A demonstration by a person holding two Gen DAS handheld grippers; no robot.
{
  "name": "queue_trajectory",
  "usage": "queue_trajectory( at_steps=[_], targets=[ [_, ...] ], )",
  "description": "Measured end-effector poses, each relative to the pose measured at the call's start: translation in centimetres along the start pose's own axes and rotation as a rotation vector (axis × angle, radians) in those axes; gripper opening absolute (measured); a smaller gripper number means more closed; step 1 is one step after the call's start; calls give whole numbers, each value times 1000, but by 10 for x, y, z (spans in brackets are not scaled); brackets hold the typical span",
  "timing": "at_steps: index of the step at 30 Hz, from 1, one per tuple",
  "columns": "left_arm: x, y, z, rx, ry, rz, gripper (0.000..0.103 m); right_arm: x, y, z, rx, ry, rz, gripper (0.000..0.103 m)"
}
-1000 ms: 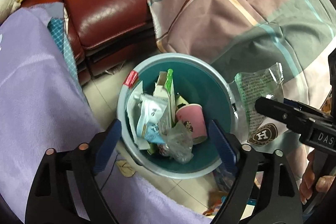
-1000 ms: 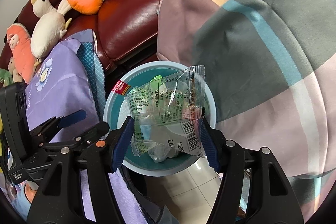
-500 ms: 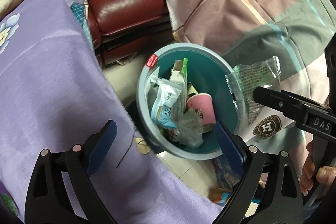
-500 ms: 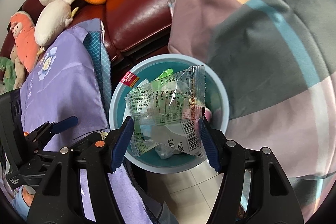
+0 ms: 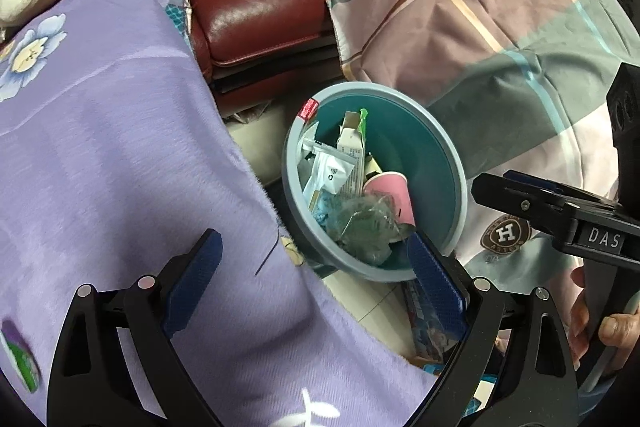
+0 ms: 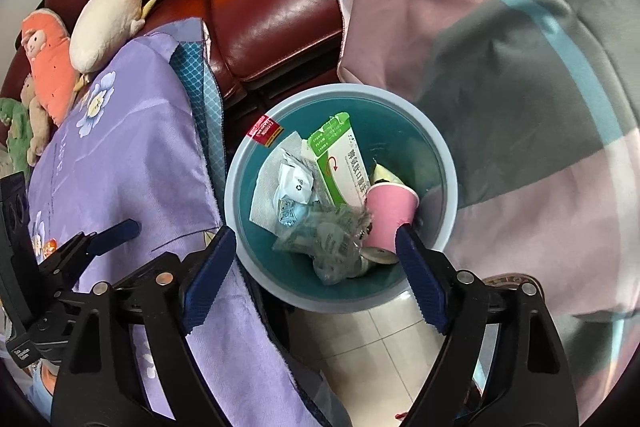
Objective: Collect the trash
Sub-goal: 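Move both tools back over the red cola can and orange wrapper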
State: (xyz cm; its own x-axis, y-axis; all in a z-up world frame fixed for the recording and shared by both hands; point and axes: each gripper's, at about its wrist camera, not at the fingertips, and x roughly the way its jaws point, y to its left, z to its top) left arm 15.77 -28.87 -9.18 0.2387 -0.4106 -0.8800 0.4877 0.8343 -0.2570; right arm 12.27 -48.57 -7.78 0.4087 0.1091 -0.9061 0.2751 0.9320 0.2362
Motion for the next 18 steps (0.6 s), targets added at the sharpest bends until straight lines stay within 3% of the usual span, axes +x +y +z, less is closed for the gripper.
queue_trajectory(
  at_steps=[7, 18],
  targets=[
    [-33, 7, -20, -19, -41, 28, 94, -15, 13, -14, -14, -3, 26, 82],
    [-97, 27, -69, -44, -114, 87, 94, -48, 65, -52, -95, -6, 77, 83]
  ],
)
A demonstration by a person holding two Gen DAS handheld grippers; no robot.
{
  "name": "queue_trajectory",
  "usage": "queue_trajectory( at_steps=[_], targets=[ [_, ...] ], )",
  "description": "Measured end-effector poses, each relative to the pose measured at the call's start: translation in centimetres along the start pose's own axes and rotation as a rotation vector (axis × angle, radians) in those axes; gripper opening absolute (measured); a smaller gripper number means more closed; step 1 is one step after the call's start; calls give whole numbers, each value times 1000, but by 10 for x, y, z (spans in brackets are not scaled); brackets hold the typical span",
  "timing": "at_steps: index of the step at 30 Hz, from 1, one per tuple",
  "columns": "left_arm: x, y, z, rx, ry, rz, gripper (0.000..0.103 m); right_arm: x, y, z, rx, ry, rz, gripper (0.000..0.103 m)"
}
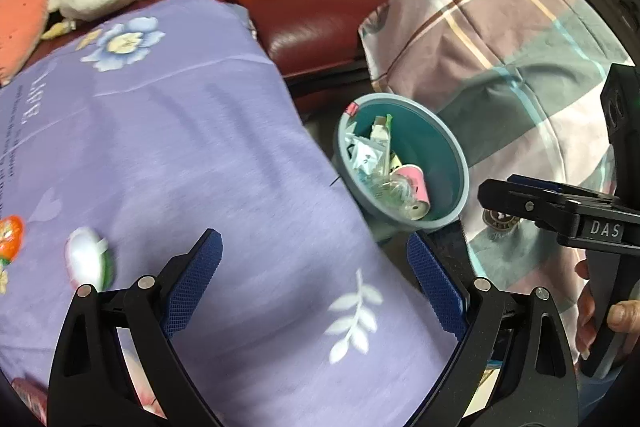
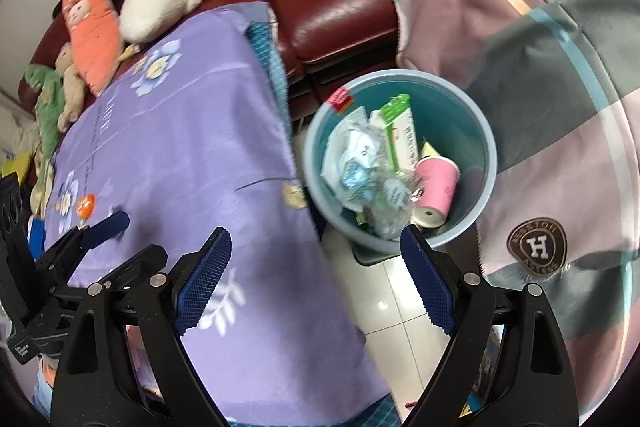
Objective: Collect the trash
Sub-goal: 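Move both tools back over the red cola can and orange wrapper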
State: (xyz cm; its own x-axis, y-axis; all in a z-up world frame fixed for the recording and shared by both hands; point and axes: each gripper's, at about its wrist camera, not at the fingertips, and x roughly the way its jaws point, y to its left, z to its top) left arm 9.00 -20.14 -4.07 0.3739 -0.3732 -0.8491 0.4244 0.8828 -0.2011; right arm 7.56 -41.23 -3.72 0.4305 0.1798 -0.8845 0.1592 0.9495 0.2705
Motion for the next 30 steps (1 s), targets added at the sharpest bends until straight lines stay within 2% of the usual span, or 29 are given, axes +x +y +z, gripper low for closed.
queue_trajectory(
  at_steps=[11, 18, 22, 30],
  targets=[
    [-54, 47, -44, -48, -42, 33, 95, -23, 52, -35, -46, -23, 30, 84],
    [-95, 89, -79, -96, -74, 93, 95, -15, 93, -55, -95, 17, 62, 84],
    [-111, 120, -102, -148, -65, 143, 95, -12, 116, -66, -139, 35, 76, 84],
    [-136, 188, -155, -317, -23, 250, 95, 2, 155, -90, -221, 92, 117, 84]
  ],
)
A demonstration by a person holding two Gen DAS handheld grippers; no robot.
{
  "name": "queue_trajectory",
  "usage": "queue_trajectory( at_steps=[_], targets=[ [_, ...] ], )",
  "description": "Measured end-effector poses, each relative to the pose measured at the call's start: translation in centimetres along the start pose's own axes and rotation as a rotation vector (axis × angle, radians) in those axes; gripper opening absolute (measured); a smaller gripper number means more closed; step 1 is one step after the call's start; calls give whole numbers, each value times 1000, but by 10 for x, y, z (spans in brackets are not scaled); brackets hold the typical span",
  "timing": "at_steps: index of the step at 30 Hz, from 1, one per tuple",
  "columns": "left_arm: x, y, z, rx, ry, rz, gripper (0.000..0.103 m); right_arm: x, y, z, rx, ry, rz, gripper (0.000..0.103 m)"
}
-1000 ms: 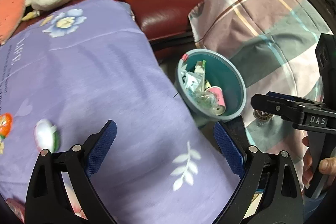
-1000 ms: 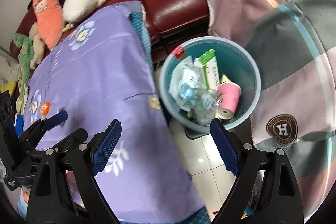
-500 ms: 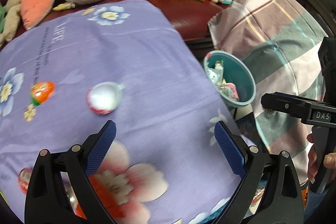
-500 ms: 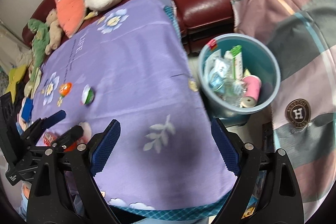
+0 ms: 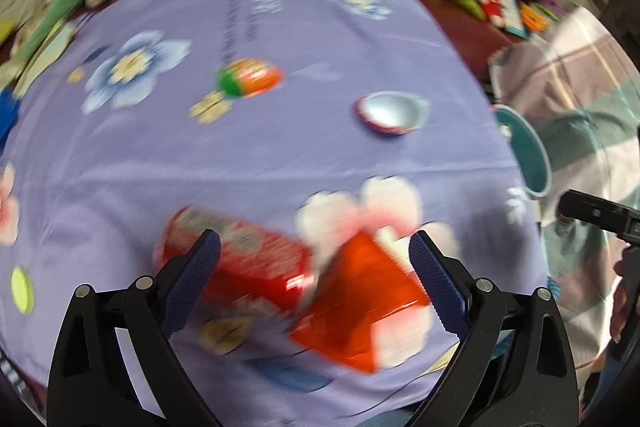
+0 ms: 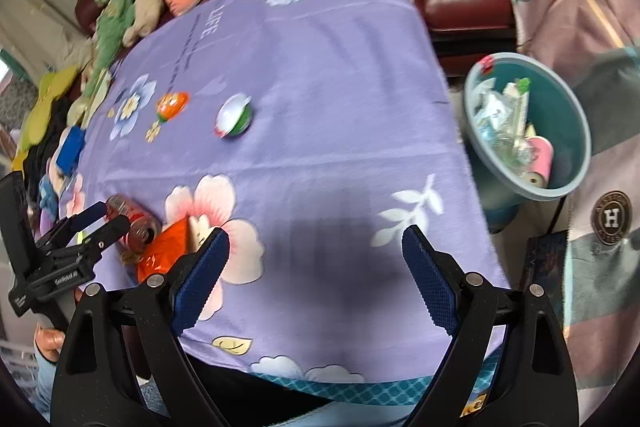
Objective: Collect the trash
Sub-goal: 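Move both tools back over the red cola can and orange wrapper, then grasp the red cola can with the left tool while the right tool grasps the orange wrapper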
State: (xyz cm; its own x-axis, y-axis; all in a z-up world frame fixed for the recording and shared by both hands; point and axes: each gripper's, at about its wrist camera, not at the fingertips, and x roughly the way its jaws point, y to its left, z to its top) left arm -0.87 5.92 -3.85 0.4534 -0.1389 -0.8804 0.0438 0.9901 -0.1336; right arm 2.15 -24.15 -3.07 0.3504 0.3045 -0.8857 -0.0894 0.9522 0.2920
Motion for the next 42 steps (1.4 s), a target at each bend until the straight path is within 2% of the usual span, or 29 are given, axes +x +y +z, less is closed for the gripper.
queue_trajectory(
  at_steps=[3, 5, 10, 14, 17, 20, 27, 34, 35, 37, 38, 42],
  targets=[
    [4, 30, -10, -101, 28, 31, 95, 6, 10, -4, -13, 12, 16, 84],
    [8, 43, -16, -155, 44, 23, 95, 10, 15, -5, -16, 25, 27, 84],
    [17, 60, -20, -258, 63, -52, 95, 24, 24, -10, -31, 65, 26, 84],
    [23, 60, -19, -258, 43, -66, 100, 34, 32, -14, -25, 96, 28, 84],
    [29, 62, -15, -261, 39, -105, 100, 42, 44, -15, -25, 126, 52, 84],
    [28, 68, -11, -231, 16, -89, 100, 50, 62, -15, -34, 153, 61, 84],
    [17, 101, -17, -218, 3, -101, 100, 78, 113, -16, -49, 232, 124, 84],
    [11, 128, -25, -248, 4, -115, 100, 110, 156, -27, -88, 294, 131, 84],
    [11, 131, -25, -249, 3, -115, 100, 114, 160, -29, -99, 288, 121, 81],
    [11, 134, -24, -250, 6, -115, 100, 120, 162, -31, -113, 290, 96, 58],
    [10, 134, -23, -250, 5, -115, 100, 123, 161, -32, -103, 297, 100, 57],
    [11, 134, -19, -252, 2, -116, 100, 117, 162, -29, -130, 268, 78, 38]
  ],
)
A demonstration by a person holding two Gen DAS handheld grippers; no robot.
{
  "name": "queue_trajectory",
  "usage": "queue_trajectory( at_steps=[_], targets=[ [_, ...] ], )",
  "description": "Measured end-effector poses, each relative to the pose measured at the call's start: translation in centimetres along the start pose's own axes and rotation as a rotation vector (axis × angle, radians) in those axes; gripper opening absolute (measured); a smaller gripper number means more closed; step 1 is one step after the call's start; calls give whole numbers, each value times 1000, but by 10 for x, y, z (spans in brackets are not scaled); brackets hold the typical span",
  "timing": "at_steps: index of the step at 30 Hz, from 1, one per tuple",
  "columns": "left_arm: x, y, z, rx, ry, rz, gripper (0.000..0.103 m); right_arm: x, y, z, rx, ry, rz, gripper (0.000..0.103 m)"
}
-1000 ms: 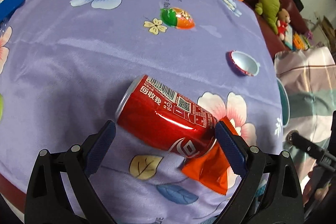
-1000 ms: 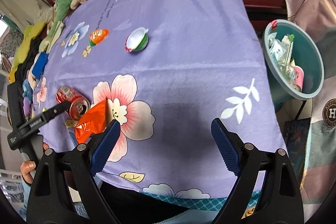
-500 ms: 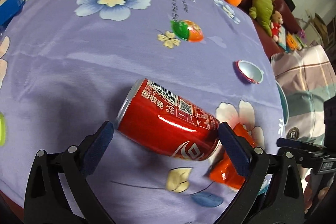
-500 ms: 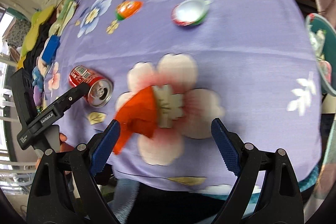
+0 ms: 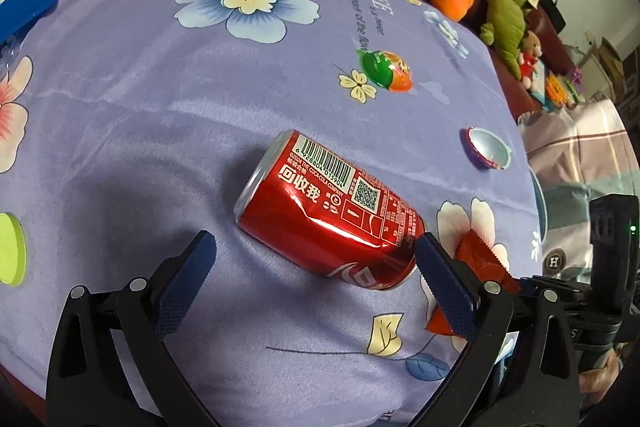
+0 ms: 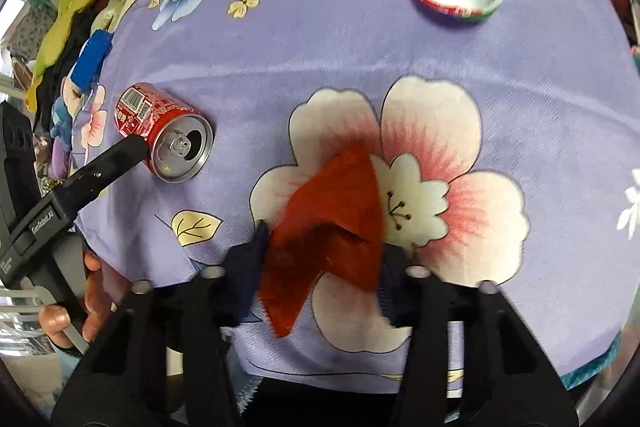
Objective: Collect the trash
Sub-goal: 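Grasp the red cola can with the left tool while the right tool grasps the orange wrapper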
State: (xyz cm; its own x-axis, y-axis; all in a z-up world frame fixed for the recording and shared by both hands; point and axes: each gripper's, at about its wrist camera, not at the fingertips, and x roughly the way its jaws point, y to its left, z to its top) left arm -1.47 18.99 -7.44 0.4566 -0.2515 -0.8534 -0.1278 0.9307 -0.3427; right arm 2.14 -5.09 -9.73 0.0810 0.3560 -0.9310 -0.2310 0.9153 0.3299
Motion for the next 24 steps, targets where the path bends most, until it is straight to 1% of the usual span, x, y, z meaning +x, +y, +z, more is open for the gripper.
queue_trajectory(
  at_steps=[1, 3, 6, 9, 11, 13, 14, 16, 17, 18, 19, 21, 24],
  targets=[
    [0, 1, 2, -12, -3, -5, 99, -3, 1, 1, -8, -8, -15, 35],
    [0, 2, 5, -34, -6, -20, 99, -12, -1, 4, -25, -32, -38, 33],
    [-1, 5, 9, -84, -22, -23, 99, -29, -14, 10, -11, -78, -65, 33],
    [6, 2, 15, -122, -31, 22, 99, -40, -25, 18, 5, -109, -77, 33],
    [12, -2, 18, -116, -33, 42, 99, -46, -33, 24, 19, -123, -74, 34],
    [20, -9, 22, -90, -28, 72, 97, -48, -39, 28, 29, -132, -77, 35],
    [23, -15, 24, -64, -31, 90, 94, -50, -44, 30, 39, -137, -78, 35],
    [27, -28, 26, -10, -43, 103, 84, -51, -51, 32, 54, -144, -78, 35],
    [29, -35, 27, 19, -46, 102, 82, -53, -59, 33, 68, -149, -74, 35],
    [30, -42, 28, 46, -50, 99, 76, -54, -63, 32, 76, -151, -71, 35],
    [31, -51, 29, 80, -52, 93, 72, -54, -68, 32, 85, -153, -68, 35],
    [35, -67, 31, 135, -48, 77, 70, -55, -79, 32, 106, -156, -65, 35],
    [45, -87, 33, 185, -32, 50, 70, -53, -92, 32, 127, -155, -59, 35]
  ],
)
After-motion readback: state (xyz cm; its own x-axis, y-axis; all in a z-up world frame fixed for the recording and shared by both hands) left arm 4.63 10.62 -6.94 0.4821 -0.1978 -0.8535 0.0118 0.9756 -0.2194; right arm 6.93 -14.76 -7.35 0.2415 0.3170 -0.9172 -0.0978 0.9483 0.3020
